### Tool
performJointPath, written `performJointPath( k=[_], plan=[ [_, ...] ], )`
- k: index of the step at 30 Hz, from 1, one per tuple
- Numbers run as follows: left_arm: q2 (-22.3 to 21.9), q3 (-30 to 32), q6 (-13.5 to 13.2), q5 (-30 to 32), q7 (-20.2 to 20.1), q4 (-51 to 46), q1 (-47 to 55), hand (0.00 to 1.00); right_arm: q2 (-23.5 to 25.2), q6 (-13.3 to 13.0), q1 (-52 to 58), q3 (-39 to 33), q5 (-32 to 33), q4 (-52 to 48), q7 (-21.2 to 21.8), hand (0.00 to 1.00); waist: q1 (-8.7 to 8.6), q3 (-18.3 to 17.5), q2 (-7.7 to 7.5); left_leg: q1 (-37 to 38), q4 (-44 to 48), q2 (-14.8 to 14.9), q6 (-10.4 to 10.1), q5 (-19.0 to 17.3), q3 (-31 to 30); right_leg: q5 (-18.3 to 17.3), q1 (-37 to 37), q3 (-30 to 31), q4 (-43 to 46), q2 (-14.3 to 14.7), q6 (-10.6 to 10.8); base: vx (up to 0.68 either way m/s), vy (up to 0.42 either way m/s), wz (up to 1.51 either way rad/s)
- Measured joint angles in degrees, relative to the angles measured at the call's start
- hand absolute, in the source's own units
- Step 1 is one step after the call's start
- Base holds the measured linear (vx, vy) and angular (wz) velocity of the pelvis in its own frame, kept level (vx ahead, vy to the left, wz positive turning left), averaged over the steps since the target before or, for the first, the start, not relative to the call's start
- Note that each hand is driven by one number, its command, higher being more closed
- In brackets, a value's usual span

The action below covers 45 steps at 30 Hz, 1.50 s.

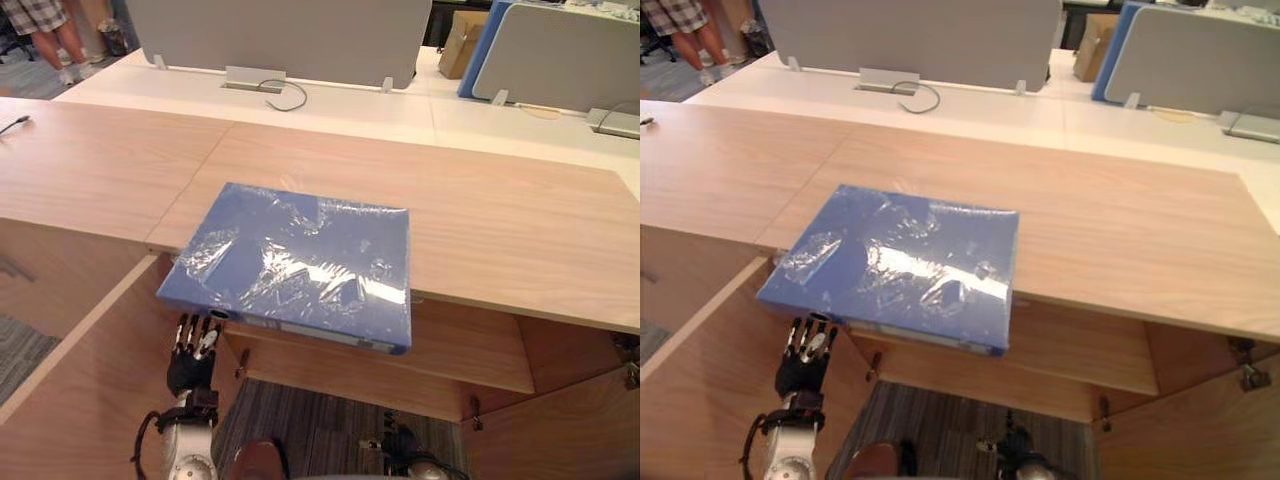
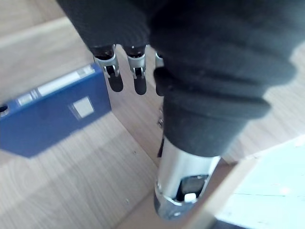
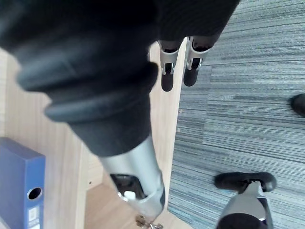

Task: Walk over to the cabinet, pick up the folder, carry it to the office cabinet, place the folder inside the office cabinet, then close the office cabinet door

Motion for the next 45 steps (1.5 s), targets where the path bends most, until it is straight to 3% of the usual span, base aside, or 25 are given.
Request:
performJointPath(
  k=[7,15,21,31,35,39,41,45],
  plan=[
    [-2.5,-5.1,-0.1,-0.9,0.1,-11.3,4.4,0.0,-2.0,0.2,0.7,0.1,-1.2,0.7,0.0,0.0,0.57,-1.0,0.52,0.3,-7.7,-2.2,-0.5,5.5,-3.1,0.1,-0.8,-1.4,-0.4,0.7,0.1,-0.04,-0.066,0.24],
    [-2.4,-5.2,-0.2,6.5,0.7,-15.2,7.4,0.0,-1.9,0.8,0.7,1.3,-1.2,1.7,-0.4,0.0,2.59,-2.2,0.28,0.7,-12.7,-5.2,-0.3,9.4,-8.2,0.3,-0.7,-5.1,0.7,0.5,0.1,-0.02,-0.017,0.37],
    [-2.5,-2.3,0.3,8.8,3.1,-15.3,10.6,0.0,-0.5,1.3,-0.4,2.4,-1.1,2.1,-1.1,0.0,4.56,-2.6,-0.03,0.9,-16.7,-7.0,0.5,11.5,-12.2,0.5,-1.1,-7.7,2.6,0.3,-0.3,0.0,-0.003,0.41],
    [-5.3,0.0,2.7,9.5,4.8,-13.1,11.5,0.0,0.7,2.4,-1.1,4.8,-1.1,3.0,-2.2,0.0,4.63,-2.6,-0.18,1.1,-21.4,-8.7,0.4,16.6,-15.2,-0.1,-1.0,-12.3,1.4,0.5,0.4,-0.04,-0.04,0.19],
    [-6.1,3.2,1.2,11.0,8.3,-22.8,11.6,0.0,1.0,2.6,-1.1,4.7,-1.1,3.0,-2.2,0.0,4.88,-2.4,-0.62,0.8,-21.5,-9.4,0.7,16.7,-17.3,-0.4,-0.4,-15.1,1.8,0.7,0.5,-0.05,-0.026,0.27],
    [-6.3,5.5,-4.2,24.6,16.1,-37.0,9.3,0.0,1.6,2.6,-1.6,4.1,-1.0,3.6,-2.6,0.0,5.51,-2.2,-0.95,0.7,-21.7,-10.5,1.0,17.2,-17.5,-2.1,0.0,-16.4,1.1,-0.1,2.0,-0.05,-0.004,0.14],
    [-6.2,5.2,-6.3,35.3,20.5,-44.6,6.3,0.0,1.9,2.4,-2.3,3.5,-1.0,4.8,-2.8,0.0,5.82,-2.2,-0.88,0.6,-22.0,-10.6,1.0,17.8,-18.0,-2.2,0.1,-17.1,1.2,0.2,2.0,-0.07,-0.008,0.19],
    [-5.6,5.3,-7.7,46.3,26.6,-50.4,2.5,0.0,2.1,2.2,-3.0,3.3,-1.0,4.8,-3.7,0.0,5.87,-2.2,-1.05,0.5,-22.7,-10.5,0.9,19.3,-18.8,-2.1,0.0,-17.9,1.0,0.6,2.1,-0.03,-0.019,0.11]
  ],
)
